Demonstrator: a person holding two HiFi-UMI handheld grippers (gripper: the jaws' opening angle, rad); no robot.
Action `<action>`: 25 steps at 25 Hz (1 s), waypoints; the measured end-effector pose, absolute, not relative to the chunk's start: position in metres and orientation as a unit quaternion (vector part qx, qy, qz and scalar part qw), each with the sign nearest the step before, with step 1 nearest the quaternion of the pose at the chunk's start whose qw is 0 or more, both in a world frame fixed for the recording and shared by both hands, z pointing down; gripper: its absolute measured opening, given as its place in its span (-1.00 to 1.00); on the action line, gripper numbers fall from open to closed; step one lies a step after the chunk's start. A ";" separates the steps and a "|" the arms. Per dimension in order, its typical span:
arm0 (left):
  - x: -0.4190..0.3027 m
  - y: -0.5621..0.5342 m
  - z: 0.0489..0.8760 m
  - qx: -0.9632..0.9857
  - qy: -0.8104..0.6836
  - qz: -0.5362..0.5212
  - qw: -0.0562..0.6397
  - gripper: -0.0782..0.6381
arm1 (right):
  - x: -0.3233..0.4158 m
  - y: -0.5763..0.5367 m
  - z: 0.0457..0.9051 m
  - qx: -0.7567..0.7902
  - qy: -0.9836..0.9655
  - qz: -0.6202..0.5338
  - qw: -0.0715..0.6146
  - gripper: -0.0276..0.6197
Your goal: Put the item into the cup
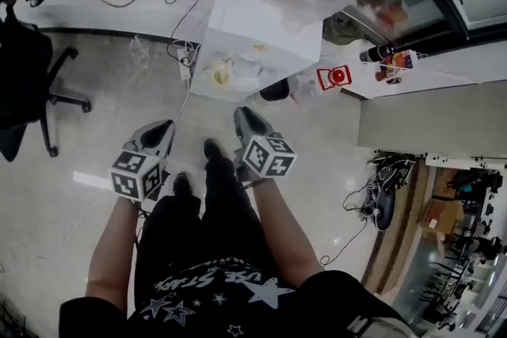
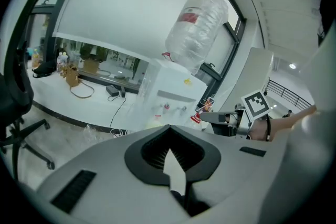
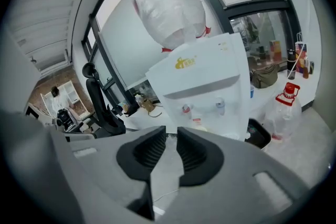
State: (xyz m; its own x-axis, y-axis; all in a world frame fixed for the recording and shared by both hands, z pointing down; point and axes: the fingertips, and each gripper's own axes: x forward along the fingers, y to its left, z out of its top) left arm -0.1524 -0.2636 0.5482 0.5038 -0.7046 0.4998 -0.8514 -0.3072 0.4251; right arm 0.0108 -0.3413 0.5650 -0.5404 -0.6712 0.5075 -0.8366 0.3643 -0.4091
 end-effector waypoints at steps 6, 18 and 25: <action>-0.150 -0.231 0.519 0.815 -0.468 0.100 0.328 -0.77 | 0.016 -0.301 0.516 0.469 -0.822 0.300 0.120 -0.73; -0.165 -0.200 0.481 0.818 -0.469 0.098 0.319 -0.77 | 0.018 -0.245 0.489 0.448 -0.830 0.293 0.155 -0.91; -0.131 -0.184 0.474 0.818 -0.471 0.098 0.316 -0.77 | 0.039 -0.232 0.470 0.442 -0.841 0.277 0.143 -0.91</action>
State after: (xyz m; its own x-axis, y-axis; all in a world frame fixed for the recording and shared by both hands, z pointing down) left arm -0.1309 -0.1844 0.4742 0.5370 -0.7087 0.4576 -0.8323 -0.3565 0.4245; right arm 0.0394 -0.2320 0.4703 -0.5692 -0.6639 0.4850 -0.8222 0.4565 -0.3401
